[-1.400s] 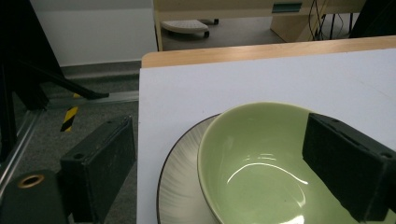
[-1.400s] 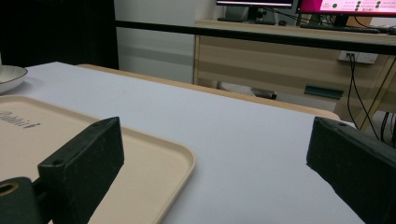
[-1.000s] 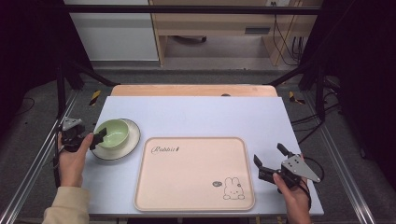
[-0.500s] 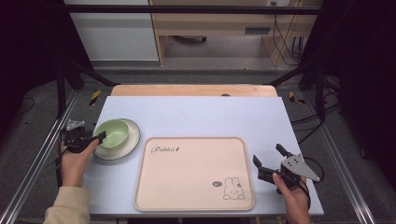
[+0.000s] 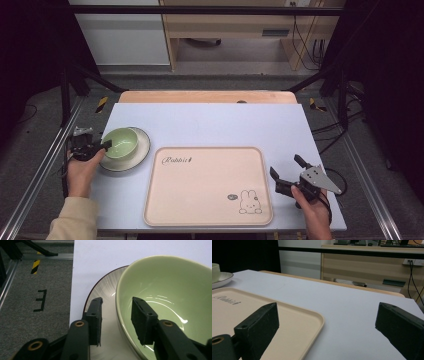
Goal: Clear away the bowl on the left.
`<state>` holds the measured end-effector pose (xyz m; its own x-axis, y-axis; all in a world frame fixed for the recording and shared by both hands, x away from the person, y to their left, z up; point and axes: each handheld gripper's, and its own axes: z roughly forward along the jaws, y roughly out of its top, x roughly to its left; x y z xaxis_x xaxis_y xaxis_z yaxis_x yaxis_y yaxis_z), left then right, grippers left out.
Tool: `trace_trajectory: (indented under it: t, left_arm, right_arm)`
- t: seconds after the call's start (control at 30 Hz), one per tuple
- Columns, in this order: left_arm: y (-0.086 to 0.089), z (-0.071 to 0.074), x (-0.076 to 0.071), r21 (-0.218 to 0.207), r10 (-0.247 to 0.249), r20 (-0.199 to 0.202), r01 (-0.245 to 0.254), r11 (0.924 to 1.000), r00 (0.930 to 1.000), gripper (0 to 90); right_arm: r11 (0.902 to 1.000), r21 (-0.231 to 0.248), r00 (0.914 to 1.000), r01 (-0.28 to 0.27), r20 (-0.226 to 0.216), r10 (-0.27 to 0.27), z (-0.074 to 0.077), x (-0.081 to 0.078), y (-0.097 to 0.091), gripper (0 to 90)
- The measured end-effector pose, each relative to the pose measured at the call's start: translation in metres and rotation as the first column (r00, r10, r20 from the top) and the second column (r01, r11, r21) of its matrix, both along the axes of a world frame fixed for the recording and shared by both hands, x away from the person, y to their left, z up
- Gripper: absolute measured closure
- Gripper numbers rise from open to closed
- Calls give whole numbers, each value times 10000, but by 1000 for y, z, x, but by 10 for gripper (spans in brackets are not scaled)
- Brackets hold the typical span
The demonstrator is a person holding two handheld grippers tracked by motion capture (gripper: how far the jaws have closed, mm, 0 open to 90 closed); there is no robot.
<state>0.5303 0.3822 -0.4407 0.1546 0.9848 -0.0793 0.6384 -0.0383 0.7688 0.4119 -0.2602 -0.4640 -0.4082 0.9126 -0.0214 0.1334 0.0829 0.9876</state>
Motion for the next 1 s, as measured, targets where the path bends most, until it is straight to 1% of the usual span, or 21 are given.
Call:
trace_trajectory:
  t: [0.03,0.13,0.2,0.37,0.4,0.57,0.63,0.67,0.73,0.87,0.93,1.0]
  left_arm:
    - [0,1,3,-30,-34,-80,34,10000,10000,664]
    - [1,1,5,-25,-40,-95,40,10000,9999,690]
    - [1,1,7,-6,-72,-212,72,10000,9998,704]
    - [3,-2,9,-58,-66,-384,64,10000,9992,716]
    - [4,-2,9,-178,-123,-436,116,9998,9990,732]
    - [2,-2,10,-235,-326,-511,314,9992,9982,813]
    - [2,-2,10,-265,-328,-551,314,9992,9979,819]
    - [3,-2,11,-377,-290,-566,269,9989,9980,821]
    - [2,-1,11,-330,-287,-584,268,9991,9979,821]
    - [3,-1,9,-369,-351,-616,329,9988,9975,824]
    - [5,-3,8,-831,-387,-517,343,9960,9979,828]
    - [6,-3,6,-1140,-386,-492,328,9929,9980,830]
  right_arm:
    - [10000,26,10000,8,-17,-8,0,0,0,51]
    - [10000,36,10000,-4,-46,4,-1,0,0,51]
    - [10000,15,10000,-13,-71,13,-1,0,0,51]
    - [10000,-22,10000,-56,-77,56,-1,1,0,50]
    - [10000,-17,9999,-60,-86,60,-2,1,0,50]
    - [10000,22,9999,-97,-115,98,-2,1,0,48]
    - [9999,24,9999,-107,-118,107,-2,1,0,49]
    - [9999,54,9998,-114,-152,115,-2,1,1,48]
    - [9999,98,9998,-116,-187,118,-1,1,1,48]
    - [9997,148,9996,-180,-213,183,-2,2,1,48]
    - [9996,151,9994,-238,-254,242,-2,3,2,48]
    - [9994,213,9991,-280,-309,286,-2,3,3,48]
